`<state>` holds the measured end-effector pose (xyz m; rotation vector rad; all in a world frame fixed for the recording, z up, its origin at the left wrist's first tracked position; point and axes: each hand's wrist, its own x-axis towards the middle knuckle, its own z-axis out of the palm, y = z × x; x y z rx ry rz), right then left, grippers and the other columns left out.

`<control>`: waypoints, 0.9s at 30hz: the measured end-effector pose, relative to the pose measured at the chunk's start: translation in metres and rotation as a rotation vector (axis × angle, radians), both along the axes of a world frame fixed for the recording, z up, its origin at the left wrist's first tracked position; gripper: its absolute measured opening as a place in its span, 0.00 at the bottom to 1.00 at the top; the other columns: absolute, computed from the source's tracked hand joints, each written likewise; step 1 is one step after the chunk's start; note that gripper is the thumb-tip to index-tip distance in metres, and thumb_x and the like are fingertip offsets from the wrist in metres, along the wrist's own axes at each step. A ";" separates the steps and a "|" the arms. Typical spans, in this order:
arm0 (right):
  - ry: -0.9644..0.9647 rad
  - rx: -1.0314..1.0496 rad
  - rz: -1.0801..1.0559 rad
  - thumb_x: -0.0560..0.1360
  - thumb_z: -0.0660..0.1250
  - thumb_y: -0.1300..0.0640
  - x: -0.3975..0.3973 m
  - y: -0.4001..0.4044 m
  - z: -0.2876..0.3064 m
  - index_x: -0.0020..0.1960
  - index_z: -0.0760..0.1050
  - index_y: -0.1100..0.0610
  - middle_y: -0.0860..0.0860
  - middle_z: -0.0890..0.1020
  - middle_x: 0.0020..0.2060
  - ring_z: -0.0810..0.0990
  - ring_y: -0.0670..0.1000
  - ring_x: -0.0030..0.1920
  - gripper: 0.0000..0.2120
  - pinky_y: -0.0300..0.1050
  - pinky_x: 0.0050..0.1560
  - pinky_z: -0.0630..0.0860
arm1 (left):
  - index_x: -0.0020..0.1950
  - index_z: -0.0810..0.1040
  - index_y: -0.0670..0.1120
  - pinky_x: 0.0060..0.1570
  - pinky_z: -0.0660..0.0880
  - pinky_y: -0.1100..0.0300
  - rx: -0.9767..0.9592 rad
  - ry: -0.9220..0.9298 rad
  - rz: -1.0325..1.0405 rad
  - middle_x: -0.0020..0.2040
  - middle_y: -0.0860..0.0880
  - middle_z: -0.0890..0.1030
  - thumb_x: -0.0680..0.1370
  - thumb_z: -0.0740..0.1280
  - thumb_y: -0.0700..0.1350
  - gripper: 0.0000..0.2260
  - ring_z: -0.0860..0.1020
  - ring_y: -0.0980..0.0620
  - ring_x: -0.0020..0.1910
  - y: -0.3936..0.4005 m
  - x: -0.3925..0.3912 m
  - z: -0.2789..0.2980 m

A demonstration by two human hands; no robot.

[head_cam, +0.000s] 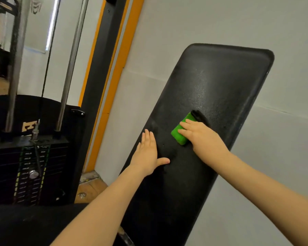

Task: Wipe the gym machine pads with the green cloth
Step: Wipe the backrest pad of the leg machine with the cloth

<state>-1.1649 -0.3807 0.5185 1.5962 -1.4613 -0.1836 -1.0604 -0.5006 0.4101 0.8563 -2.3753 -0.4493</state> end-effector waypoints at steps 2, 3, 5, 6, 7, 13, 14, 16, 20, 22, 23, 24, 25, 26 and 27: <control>-0.044 -0.046 0.009 0.63 0.53 0.68 -0.020 0.041 -0.019 0.49 0.82 0.64 0.62 0.82 0.51 0.82 0.63 0.51 0.22 0.51 0.52 0.77 | 0.77 0.35 0.38 0.75 0.48 0.52 -0.003 -0.009 -0.005 0.77 0.40 0.35 0.75 0.65 0.62 0.49 0.39 0.44 0.78 -0.001 -0.001 0.001; -0.070 -0.049 0.022 0.63 0.54 0.70 -0.026 0.060 -0.027 0.51 0.81 0.65 0.62 0.81 0.53 0.80 0.64 0.53 0.23 0.51 0.58 0.72 | 0.77 0.35 0.38 0.75 0.48 0.52 -0.004 -0.020 -0.003 0.77 0.40 0.35 0.75 0.64 0.62 0.49 0.39 0.44 0.78 0.000 -0.001 0.002; -0.076 -0.075 0.066 0.64 0.49 0.69 -0.029 0.080 -0.031 0.54 0.80 0.64 0.61 0.80 0.55 0.80 0.64 0.55 0.26 0.50 0.59 0.68 | 0.77 0.35 0.38 0.75 0.48 0.51 -0.008 -0.040 0.009 0.77 0.40 0.35 0.75 0.64 0.62 0.49 0.39 0.44 0.78 0.001 -0.001 0.003; -0.057 -0.094 0.072 0.64 0.49 0.70 -0.027 0.081 -0.027 0.53 0.81 0.64 0.61 0.81 0.54 0.80 0.63 0.54 0.27 0.51 0.58 0.71 | 0.77 0.35 0.38 0.75 0.48 0.51 -0.009 -0.049 0.011 0.78 0.39 0.35 0.75 0.64 0.62 0.49 0.40 0.44 0.78 0.003 0.000 0.003; -0.061 -0.127 0.081 0.63 0.51 0.71 -0.024 0.077 -0.019 0.52 0.81 0.64 0.61 0.82 0.52 0.81 0.63 0.52 0.25 0.51 0.52 0.76 | 0.77 0.35 0.38 0.75 0.48 0.51 -0.012 -0.057 0.012 0.78 0.39 0.35 0.76 0.64 0.62 0.49 0.40 0.43 0.78 0.004 0.000 0.004; -0.276 -0.447 0.013 0.61 0.56 0.75 -0.029 0.056 -0.005 0.56 0.78 0.68 0.64 0.79 0.57 0.77 0.66 0.58 0.25 0.54 0.59 0.71 | 0.77 0.36 0.38 0.75 0.48 0.51 -0.066 -0.114 -0.032 0.78 0.39 0.36 0.73 0.66 0.64 0.52 0.41 0.42 0.78 0.017 0.008 -0.005; -0.277 -0.442 0.007 0.61 0.56 0.75 -0.029 0.057 -0.022 0.57 0.77 0.69 0.64 0.78 0.58 0.76 0.66 0.59 0.26 0.53 0.61 0.69 | 0.77 0.35 0.38 0.75 0.48 0.51 -0.061 -0.130 -0.054 0.78 0.39 0.36 0.71 0.68 0.65 0.55 0.40 0.42 0.78 0.019 0.010 -0.008; -0.240 -0.407 0.051 0.62 0.54 0.74 -0.027 0.060 -0.060 0.57 0.77 0.69 0.64 0.78 0.58 0.74 0.64 0.60 0.25 0.52 0.63 0.64 | 0.77 0.35 0.38 0.75 0.47 0.51 -0.050 -0.129 -0.075 0.77 0.39 0.34 0.70 0.69 0.65 0.57 0.38 0.42 0.77 0.020 0.011 -0.012; -0.207 -0.289 0.087 0.64 0.53 0.73 -0.021 0.070 -0.090 0.56 0.78 0.66 0.61 0.79 0.57 0.73 0.61 0.61 0.25 0.50 0.62 0.64 | 0.77 0.35 0.38 0.75 0.48 0.50 -0.039 -0.102 -0.084 0.77 0.39 0.34 0.70 0.70 0.64 0.57 0.38 0.43 0.77 0.020 0.010 -0.013; -0.250 -0.312 0.114 0.63 0.57 0.75 -0.021 0.068 -0.072 0.55 0.79 0.66 0.61 0.80 0.56 0.78 0.63 0.58 0.23 0.48 0.61 0.64 | 0.77 0.34 0.38 0.75 0.48 0.50 -0.035 -0.102 -0.083 0.77 0.39 0.34 0.70 0.70 0.64 0.56 0.37 0.43 0.77 0.020 0.009 -0.013; -0.263 -0.348 0.133 0.65 0.55 0.73 -0.020 0.066 -0.060 0.55 0.79 0.66 0.61 0.80 0.56 0.78 0.64 0.57 0.22 0.48 0.61 0.64 | 0.77 0.34 0.38 0.75 0.47 0.50 -0.033 -0.102 -0.082 0.77 0.39 0.33 0.71 0.70 0.64 0.56 0.37 0.43 0.77 0.020 0.009 -0.013; -0.267 -0.394 0.144 0.66 0.52 0.71 -0.021 0.064 -0.047 0.55 0.78 0.67 0.62 0.79 0.56 0.77 0.65 0.58 0.23 0.49 0.62 0.64 | 0.77 0.34 0.39 0.75 0.48 0.50 -0.033 -0.103 -0.081 0.77 0.40 0.33 0.71 0.70 0.63 0.55 0.37 0.43 0.77 0.020 0.008 -0.013; -0.273 -0.436 0.140 0.67 0.50 0.69 -0.023 0.061 -0.036 0.55 0.78 0.67 0.63 0.79 0.57 0.77 0.65 0.59 0.24 0.49 0.63 0.64 | 0.77 0.34 0.39 0.74 0.48 0.50 -0.032 -0.105 -0.079 0.77 0.40 0.33 0.71 0.70 0.63 0.55 0.37 0.43 0.77 0.020 0.008 -0.013; -0.282 -0.467 0.122 0.67 0.50 0.69 -0.025 0.057 -0.028 0.56 0.78 0.67 0.63 0.78 0.58 0.76 0.65 0.59 0.24 0.51 0.64 0.65 | 0.77 0.34 0.39 0.74 0.48 0.50 -0.030 -0.107 -0.078 0.77 0.40 0.33 0.71 0.69 0.63 0.55 0.37 0.42 0.77 0.020 0.008 -0.013; -0.289 -0.483 0.102 0.67 0.50 0.69 -0.028 0.054 -0.025 0.56 0.77 0.67 0.63 0.78 0.58 0.75 0.65 0.60 0.24 0.52 0.64 0.65 | 0.77 0.35 0.39 0.74 0.47 0.50 -0.029 -0.109 -0.076 0.77 0.40 0.33 0.71 0.69 0.63 0.55 0.37 0.42 0.77 0.020 0.008 -0.013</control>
